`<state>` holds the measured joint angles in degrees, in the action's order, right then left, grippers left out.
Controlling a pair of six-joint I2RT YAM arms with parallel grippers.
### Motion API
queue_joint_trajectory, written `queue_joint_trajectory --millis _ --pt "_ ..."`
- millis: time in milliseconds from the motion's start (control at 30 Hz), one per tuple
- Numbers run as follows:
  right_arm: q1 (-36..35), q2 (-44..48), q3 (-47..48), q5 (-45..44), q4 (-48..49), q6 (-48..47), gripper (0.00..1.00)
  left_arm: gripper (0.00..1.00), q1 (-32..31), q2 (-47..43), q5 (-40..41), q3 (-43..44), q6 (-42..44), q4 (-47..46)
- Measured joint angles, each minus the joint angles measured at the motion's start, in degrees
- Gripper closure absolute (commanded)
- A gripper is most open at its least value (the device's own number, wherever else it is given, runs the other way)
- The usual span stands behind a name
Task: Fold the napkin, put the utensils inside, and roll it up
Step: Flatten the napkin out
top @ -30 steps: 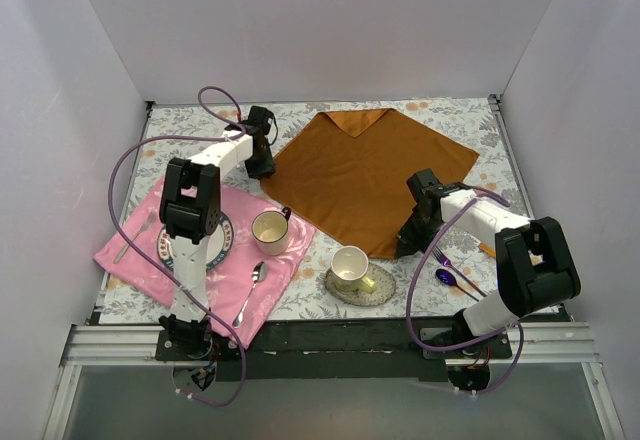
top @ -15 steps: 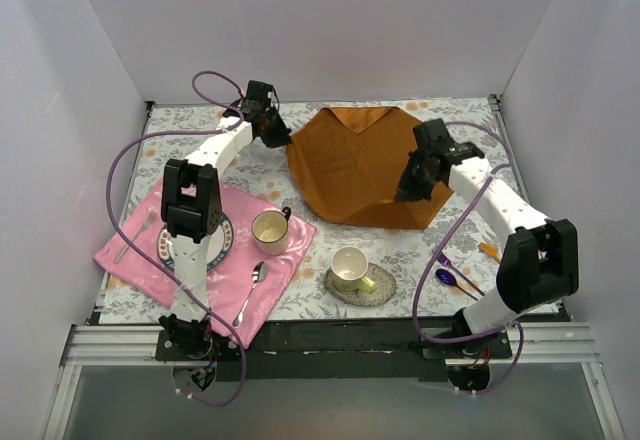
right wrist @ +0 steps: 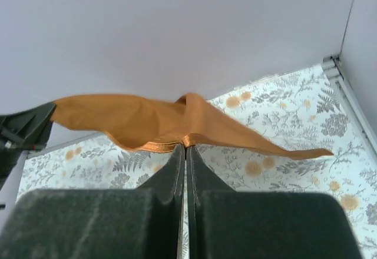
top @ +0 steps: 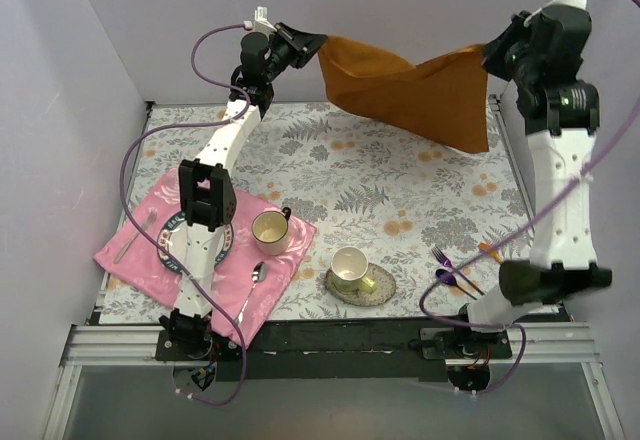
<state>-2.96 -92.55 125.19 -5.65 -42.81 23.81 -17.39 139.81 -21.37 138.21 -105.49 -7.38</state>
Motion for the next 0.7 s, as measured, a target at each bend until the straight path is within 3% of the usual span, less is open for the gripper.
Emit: queue_joint_trajectory --millis 133,300,400,533,700 --pt "-1.0 15.3 -15.2 1.7 5.6 -1.5 0.99 0.98 -0.1 -5.1 -2.3 -5.7 1.4 -3.6" --pt "-1.3 28.0 -38.5 8.4 11.3 1.9 0.99 0.97 0.7 -11.9 -6.7 -14.6 8.2 0.9" --pt "-2.0 29.0 -53.7 12.9 12.7 4.7 0.99 0.95 2.1 -13.3 -7.7 -19.1 14.6 7.2" --pt "-2.4 22.0 -70.2 19.1 12.4 6.7 0.99 0.94 4.4 -13.2 -7.8 -27.8 22.4 17.3" --pt "-2.9 21.5 -77.0 21.9 11.0 8.1 0.99 0.95 6.6 -8.9 -7.1 -30.5 29.7 29.0"
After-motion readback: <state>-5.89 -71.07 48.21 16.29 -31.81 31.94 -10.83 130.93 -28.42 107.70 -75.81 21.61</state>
